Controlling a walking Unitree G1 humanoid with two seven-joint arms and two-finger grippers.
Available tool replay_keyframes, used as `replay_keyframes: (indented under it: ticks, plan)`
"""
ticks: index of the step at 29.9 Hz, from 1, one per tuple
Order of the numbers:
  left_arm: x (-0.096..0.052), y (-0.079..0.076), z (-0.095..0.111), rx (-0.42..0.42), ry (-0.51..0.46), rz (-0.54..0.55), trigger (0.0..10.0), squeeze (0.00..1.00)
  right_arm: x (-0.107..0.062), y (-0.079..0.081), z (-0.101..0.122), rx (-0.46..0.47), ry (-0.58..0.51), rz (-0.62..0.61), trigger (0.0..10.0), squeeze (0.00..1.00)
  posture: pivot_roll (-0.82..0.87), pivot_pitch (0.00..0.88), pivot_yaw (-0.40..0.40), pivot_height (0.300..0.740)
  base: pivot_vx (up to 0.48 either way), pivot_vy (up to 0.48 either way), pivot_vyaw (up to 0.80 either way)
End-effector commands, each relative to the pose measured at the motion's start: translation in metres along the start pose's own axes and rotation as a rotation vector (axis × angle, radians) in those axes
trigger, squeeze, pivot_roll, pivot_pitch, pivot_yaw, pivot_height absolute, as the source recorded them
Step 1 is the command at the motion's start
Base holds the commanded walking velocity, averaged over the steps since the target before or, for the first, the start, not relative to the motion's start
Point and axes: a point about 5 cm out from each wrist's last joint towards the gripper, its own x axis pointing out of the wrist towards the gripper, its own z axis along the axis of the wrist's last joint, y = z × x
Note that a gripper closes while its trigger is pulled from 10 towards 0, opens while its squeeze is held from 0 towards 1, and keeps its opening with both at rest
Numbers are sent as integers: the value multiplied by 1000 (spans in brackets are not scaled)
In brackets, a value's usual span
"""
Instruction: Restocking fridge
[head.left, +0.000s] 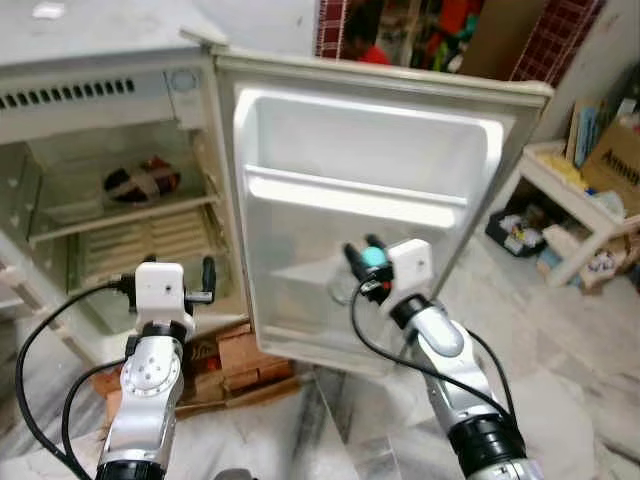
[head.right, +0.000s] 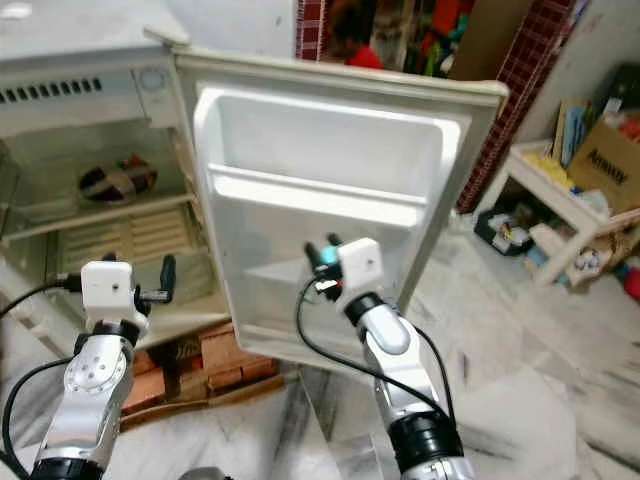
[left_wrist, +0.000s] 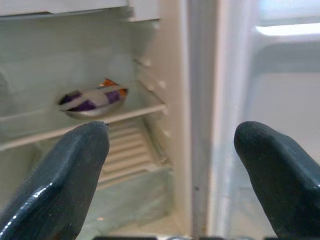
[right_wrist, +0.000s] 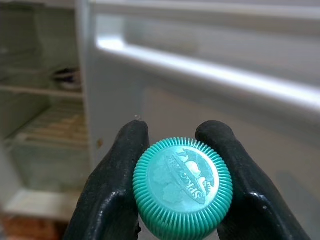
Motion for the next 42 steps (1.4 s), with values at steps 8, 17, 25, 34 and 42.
replay_keyframes:
  ticks: [8, 17, 25, 34, 42]
  plan:
    - [-12, 8, -6, 39, 31, -2, 10000, 0, -1, -23, 10, -44, -35, -134, 10000, 0, 83, 2, -42, 740, 0, 0, 0]
    - [-36, 18, -14, 87, 64, -1, 10000, 0, -14, -54, 14, -77, -16, -320, 10000, 0, 102, 2, -46, 740, 0, -114, 0]
    - [-47, 7, -4, 239, -22, -187, 10000, 0, -24, -59, 9, -45, 1, -394, 10000, 0, 119, 9, -48, 740, 0, 0, 0]
    - [-8, 32, 46, 365, -180, -131, 10000, 0, -17, -57, 16, -15, -35, -432, 10000, 0, 124, 0, -29, 740, 0, 0, 0]
    - [-22, 28, 47, 230, -32, -157, 10000, 0, -23, -69, 19, -20, -37, -478, 10000, 0, 114, 0, -31, 740, 0, 0, 0]
